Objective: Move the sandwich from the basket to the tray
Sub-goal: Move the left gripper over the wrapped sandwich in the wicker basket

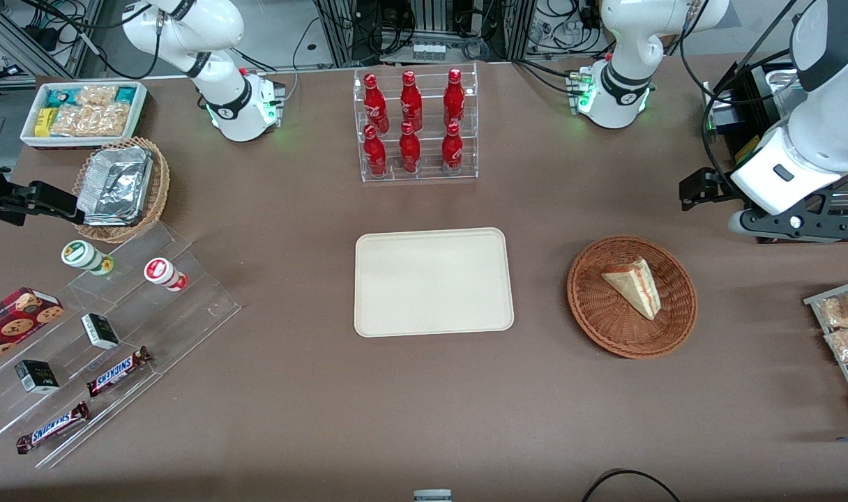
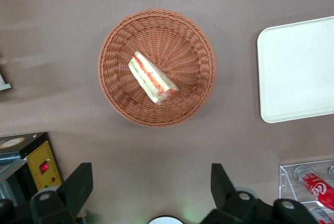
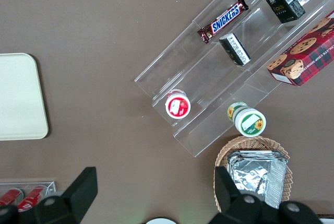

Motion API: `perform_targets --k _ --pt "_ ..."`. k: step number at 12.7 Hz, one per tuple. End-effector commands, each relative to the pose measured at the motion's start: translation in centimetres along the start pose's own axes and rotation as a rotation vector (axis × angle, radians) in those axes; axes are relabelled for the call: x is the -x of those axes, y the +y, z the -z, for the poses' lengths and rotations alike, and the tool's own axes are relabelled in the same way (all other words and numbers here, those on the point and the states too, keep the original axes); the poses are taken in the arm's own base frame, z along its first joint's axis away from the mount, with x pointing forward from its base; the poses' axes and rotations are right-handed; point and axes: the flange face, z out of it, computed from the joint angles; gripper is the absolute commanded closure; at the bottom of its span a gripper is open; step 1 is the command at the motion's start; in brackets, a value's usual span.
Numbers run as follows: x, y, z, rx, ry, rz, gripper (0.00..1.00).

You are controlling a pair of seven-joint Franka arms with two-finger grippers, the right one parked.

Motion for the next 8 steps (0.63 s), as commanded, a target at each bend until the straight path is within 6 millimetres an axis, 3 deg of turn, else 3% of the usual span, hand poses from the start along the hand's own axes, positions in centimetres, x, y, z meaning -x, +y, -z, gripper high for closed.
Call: perform_targets --k 1,4,8 --pt "-0.4 0.0 0.5 0.013 0.017 0.017 0.0" --pt "-1.0 0.1 -1.1 0.017 -0.012 0.013 0.0" --pt "-1.9 0.3 -6.6 0.02 -0.06 0.015 0.0"
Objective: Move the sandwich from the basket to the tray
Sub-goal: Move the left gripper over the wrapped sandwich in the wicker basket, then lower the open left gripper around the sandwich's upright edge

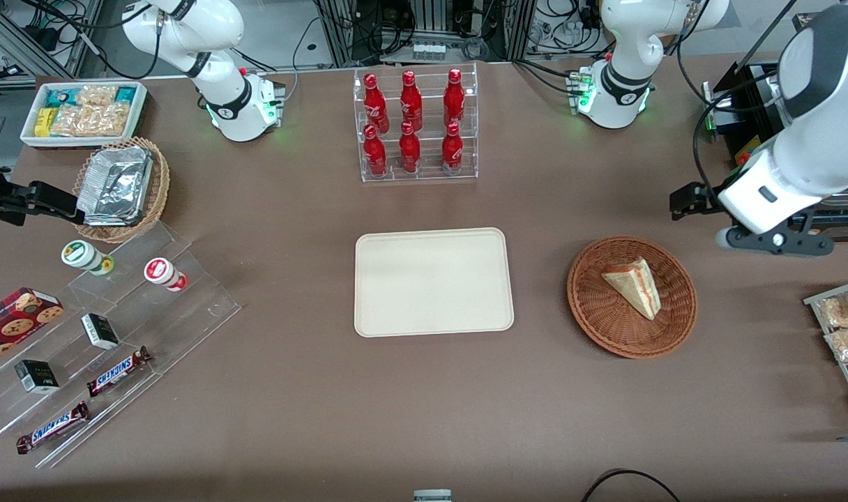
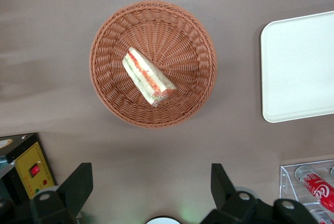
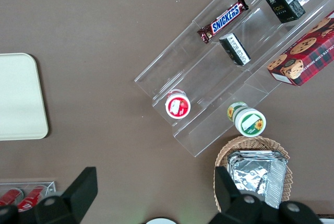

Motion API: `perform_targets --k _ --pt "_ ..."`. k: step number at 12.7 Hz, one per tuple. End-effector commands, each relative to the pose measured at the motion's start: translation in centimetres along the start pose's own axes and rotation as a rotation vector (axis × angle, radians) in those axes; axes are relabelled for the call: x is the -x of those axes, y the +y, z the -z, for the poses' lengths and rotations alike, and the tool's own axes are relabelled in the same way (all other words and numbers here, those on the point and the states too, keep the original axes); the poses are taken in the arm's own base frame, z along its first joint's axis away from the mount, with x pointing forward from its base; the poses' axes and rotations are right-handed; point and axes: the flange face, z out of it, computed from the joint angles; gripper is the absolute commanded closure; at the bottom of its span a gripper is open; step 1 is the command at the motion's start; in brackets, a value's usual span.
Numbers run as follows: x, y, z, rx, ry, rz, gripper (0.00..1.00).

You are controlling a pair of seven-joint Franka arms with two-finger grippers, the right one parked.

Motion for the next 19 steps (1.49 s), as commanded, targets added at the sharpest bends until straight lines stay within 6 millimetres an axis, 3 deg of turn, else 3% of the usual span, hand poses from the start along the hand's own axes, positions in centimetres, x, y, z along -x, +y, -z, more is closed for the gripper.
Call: perform_targets --k 1,5,7,11,15,19 --pt "-0.3 0.3 -3.7 0.009 -0.01 0.017 0.0" --pt "-0.4 0.0 -9.5 0.006 0.031 0.025 0.0" --pt "-0.3 -0.1 -13.5 0.008 0.057 0.053 0.0" --pt "1.7 -0.2 -19.2 0.011 0.161 0.112 0.0" --pt "1.9 -0.2 -20.2 0.03 0.17 0.331 0.0" --pt "2.9 -0.3 -22.8 0.094 0.264 0.677 0.0"
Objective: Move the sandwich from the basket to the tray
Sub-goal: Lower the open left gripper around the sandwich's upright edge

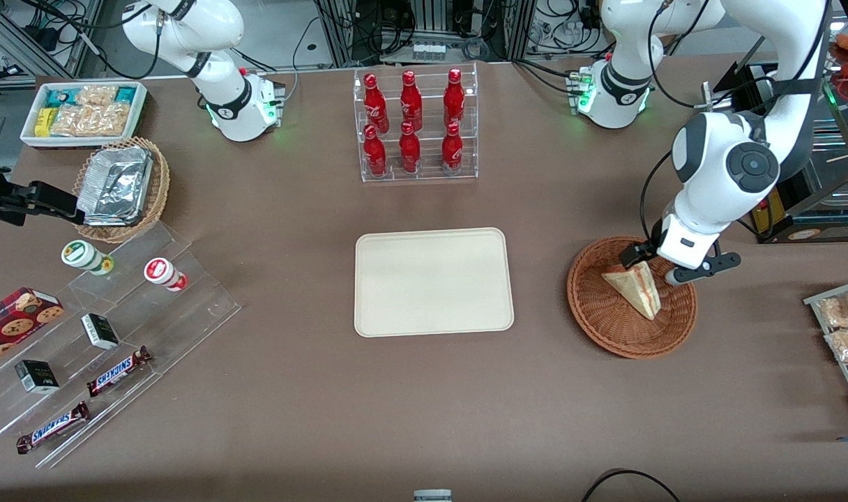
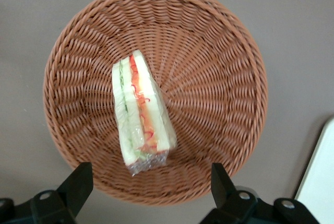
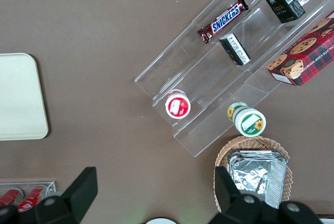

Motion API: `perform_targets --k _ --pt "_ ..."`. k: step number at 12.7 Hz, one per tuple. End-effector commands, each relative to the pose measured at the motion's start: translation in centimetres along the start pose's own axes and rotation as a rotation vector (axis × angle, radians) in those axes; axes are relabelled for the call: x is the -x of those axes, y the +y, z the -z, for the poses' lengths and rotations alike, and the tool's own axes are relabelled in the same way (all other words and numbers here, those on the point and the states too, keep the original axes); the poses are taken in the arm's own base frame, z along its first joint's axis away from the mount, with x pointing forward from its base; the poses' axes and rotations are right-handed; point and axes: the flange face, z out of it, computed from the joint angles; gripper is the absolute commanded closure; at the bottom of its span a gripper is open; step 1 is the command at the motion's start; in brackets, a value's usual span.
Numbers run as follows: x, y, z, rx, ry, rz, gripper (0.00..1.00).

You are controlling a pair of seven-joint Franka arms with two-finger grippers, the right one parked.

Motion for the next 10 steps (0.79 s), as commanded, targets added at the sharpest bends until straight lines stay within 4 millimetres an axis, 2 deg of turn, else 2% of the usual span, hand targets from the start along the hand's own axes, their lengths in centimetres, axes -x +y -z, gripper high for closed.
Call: perform_targets --k 1,2,3,5,9,10 --pt "1.5 -0.9 -0.9 0.039 0.047 0.261 0.0" --pt "1.3 -0.8 -1.4 0.045 0.046 0.383 0.0" --pt "1.3 -0.8 -1.5 0.048 0.047 0.431 0.0" --pt "1.3 -0.8 -2.0 0.041 0.038 0.43 0.0" --pt "0.8 -1.0 -5.2 0.001 -0.007 0.395 0.0" --pt "0.7 -1.0 -5.4 0.0 -0.008 0.375 0.0"
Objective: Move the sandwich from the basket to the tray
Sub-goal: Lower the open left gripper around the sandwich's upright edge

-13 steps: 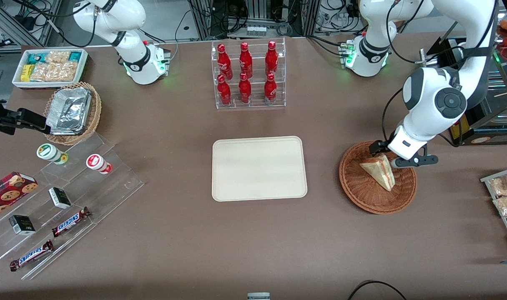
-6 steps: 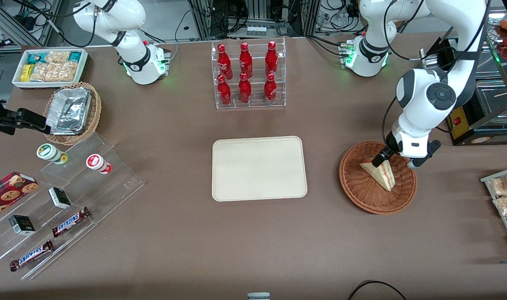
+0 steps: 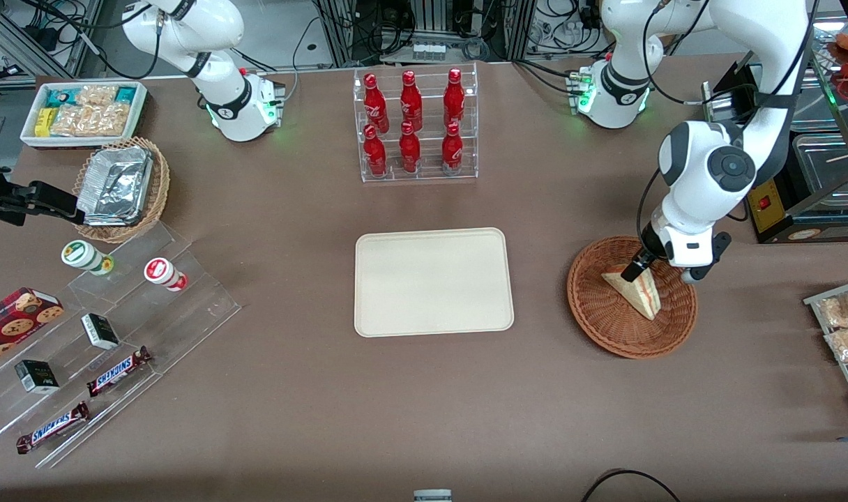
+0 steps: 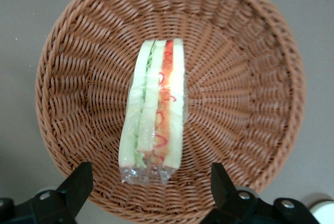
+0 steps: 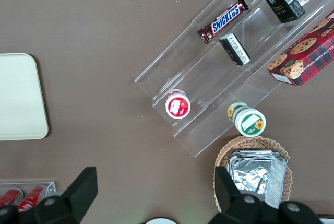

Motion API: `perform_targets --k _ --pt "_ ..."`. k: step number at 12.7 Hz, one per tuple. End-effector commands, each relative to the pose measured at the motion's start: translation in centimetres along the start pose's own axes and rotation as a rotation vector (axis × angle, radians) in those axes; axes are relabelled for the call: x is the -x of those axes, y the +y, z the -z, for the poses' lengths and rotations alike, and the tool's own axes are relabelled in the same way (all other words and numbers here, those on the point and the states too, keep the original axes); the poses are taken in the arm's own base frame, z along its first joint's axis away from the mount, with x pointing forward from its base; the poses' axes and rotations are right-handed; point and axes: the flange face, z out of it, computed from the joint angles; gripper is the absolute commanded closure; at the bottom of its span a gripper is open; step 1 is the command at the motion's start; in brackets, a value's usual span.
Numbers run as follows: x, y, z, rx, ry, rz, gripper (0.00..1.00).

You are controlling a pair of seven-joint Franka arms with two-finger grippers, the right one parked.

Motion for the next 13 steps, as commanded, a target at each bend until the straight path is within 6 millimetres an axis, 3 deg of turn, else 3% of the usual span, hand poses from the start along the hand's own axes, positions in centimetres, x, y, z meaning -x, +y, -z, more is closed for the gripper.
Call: perform_targets --k 1,11,12,13 --pt "-1.3 -0.3 -1.2 -0.007 -0.001 -0.025 0.0" --pt "-2.5 0.6 -3.4 -0.013 -0.017 -0.011 0.0" --pt "-2.6 0.7 -3.7 -0.013 -0.02 -0.007 0.03" --pt "-2.6 0.8 -3.9 -0.014 -0.023 0.001 0.47"
